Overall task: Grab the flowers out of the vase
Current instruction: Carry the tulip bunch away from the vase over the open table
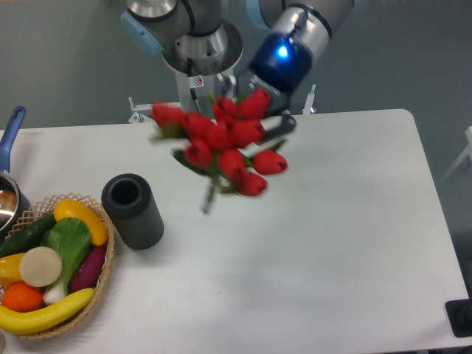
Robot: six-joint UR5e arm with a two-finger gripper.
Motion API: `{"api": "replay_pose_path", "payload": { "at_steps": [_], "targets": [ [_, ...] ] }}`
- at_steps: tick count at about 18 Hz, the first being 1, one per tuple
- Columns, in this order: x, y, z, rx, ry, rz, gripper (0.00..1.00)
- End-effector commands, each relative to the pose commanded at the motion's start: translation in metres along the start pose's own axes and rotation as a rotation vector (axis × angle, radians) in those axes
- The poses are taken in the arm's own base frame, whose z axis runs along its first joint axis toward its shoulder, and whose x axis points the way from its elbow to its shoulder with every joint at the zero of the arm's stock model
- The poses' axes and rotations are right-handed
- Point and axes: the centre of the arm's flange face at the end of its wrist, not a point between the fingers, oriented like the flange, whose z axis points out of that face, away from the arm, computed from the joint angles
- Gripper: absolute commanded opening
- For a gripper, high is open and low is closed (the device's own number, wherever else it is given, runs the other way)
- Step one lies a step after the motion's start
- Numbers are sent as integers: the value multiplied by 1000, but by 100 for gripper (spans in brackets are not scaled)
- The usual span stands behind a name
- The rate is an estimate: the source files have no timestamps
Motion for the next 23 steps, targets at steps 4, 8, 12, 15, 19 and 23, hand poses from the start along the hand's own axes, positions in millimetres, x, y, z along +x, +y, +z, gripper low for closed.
{"api": "replay_pose_path", "payload": {
  "at_steps": [4, 8, 12, 15, 19, 23],
  "targets": [
    [-22, 23, 13, -146, -78, 26, 3],
    [-37, 52, 29, -331, -157, 18, 15],
    [-39, 63, 55, -485, -203, 43, 13],
    [-38, 58, 88, -619, -210, 79, 15],
    [-44, 38, 112, -766, -183, 94, 14],
    [-52, 24, 124, -903, -85, 56, 14]
  ]
}}
